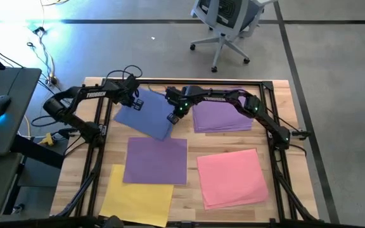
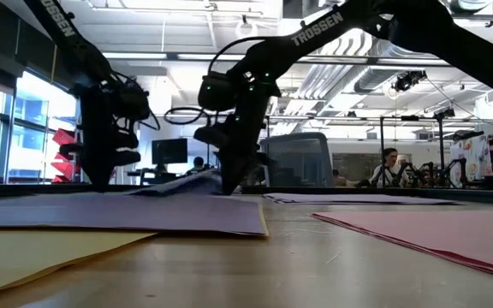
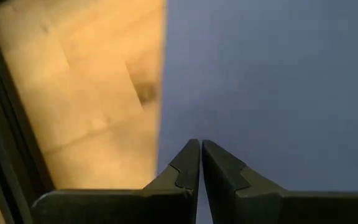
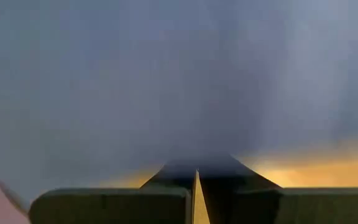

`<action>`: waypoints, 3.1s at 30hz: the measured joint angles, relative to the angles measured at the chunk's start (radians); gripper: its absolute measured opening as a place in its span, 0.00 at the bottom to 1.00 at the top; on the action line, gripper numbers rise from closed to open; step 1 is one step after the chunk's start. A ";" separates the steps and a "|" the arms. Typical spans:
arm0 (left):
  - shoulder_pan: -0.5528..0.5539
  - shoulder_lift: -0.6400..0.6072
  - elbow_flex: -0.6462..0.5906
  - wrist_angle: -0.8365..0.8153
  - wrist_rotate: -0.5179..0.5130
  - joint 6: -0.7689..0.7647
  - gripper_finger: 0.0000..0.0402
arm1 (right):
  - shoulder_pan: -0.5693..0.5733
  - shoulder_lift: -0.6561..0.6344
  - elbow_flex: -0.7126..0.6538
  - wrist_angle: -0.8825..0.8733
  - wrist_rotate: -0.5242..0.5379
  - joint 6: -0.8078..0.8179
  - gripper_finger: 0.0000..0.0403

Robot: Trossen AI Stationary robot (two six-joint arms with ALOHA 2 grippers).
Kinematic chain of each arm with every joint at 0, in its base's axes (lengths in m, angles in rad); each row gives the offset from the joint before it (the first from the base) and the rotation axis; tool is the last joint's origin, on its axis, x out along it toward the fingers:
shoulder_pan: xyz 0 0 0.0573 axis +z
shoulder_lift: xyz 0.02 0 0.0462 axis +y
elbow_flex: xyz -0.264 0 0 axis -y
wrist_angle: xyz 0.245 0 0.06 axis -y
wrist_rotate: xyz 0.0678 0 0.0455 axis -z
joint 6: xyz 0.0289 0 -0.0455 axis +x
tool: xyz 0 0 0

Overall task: Organize paper
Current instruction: Stack the blue paper on the top left blue paper

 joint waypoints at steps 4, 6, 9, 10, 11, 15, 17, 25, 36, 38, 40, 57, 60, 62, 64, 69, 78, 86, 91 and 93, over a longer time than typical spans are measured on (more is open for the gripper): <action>0.000 -0.054 0.000 -0.035 -0.010 -0.009 0.00 | -0.020 -0.002 -0.001 -0.046 -0.011 -0.001 0.00; -0.006 -0.085 0.001 -0.058 0.003 -0.015 0.00 | -0.025 -0.003 -0.001 -0.056 -0.016 -0.003 0.00; -0.024 -0.149 0.002 -0.099 0.085 -0.017 0.00 | -0.029 -0.004 -0.001 -0.057 -0.046 -0.005 0.00; -0.036 -0.166 0.002 -0.111 0.118 -0.017 0.00 | -0.029 -0.004 -0.001 -0.052 -0.054 -0.008 0.00; -0.049 -0.182 0.003 -0.130 0.140 -0.017 0.00 | -0.029 -0.004 -0.001 -0.040 -0.056 -0.011 0.00; -0.082 -0.205 0.002 -0.152 0.118 -0.045 0.00 | -0.021 -0.005 -0.001 0.036 -0.090 -0.023 0.00; -0.084 -0.187 -0.001 -0.113 0.112 -0.051 0.00 | -0.016 -0.005 -0.001 0.083 -0.117 -0.023 0.00; -0.081 0.026 -0.001 -0.090 0.080 -0.060 0.00 | -0.005 -0.100 -0.001 0.096 -0.084 -0.077 0.00; -0.148 0.048 0.017 -0.018 0.264 -0.264 0.00 | -0.028 -0.243 0.001 0.001 -0.039 -0.234 0.00; -0.156 0.029 0.032 -0.051 0.273 -0.269 0.00 | -0.034 -0.236 0.000 -0.014 -0.038 -0.233 0.00; -0.157 -0.008 0.059 -0.100 0.264 -0.259 0.00 | -0.041 -0.231 -0.001 -0.022 -0.033 -0.218 0.00; -0.111 -0.094 0.021 -0.432 -0.089 -0.169 0.00 | -0.026 -0.113 -0.002 -0.153 0.082 -0.044 0.00; -0.094 -0.064 -0.031 -0.413 -0.103 -0.173 0.00 | -0.017 -0.082 -0.002 -0.165 0.084 -0.028 0.00; -0.091 -0.049 -0.058 -0.375 -0.102 -0.184 0.00 | -0.009 -0.060 -0.001 -0.168 0.084 -0.026 0.00; -0.094 -0.036 -0.083 -0.335 -0.099 -0.189 0.00 | -0.004 -0.039 -0.001 -0.174 0.084 -0.027 0.00; -0.119 -0.029 -0.106 -0.293 -0.112 -0.180 0.00 | 0.009 -0.007 -0.001 -0.172 0.076 -0.032 0.00; -0.173 -0.028 -0.108 -0.278 -0.117 -0.174 0.00 | 0.035 0.023 0.001 -0.128 0.074 -0.048 0.00; -0.204 -0.030 -0.102 -0.271 -0.119 -0.146 0.00 | 0.039 0.025 0.002 -0.116 0.075 -0.047 0.00; -0.222 -0.031 -0.093 -0.247 -0.109 -0.136 0.00 | 0.039 0.025 0.001 -0.115 0.073 -0.045 0.00; -0.227 -0.031 -0.093 -0.238 -0.107 -0.137 0.00 | 0.039 0.026 0.001 -0.114 0.073 -0.045 0.00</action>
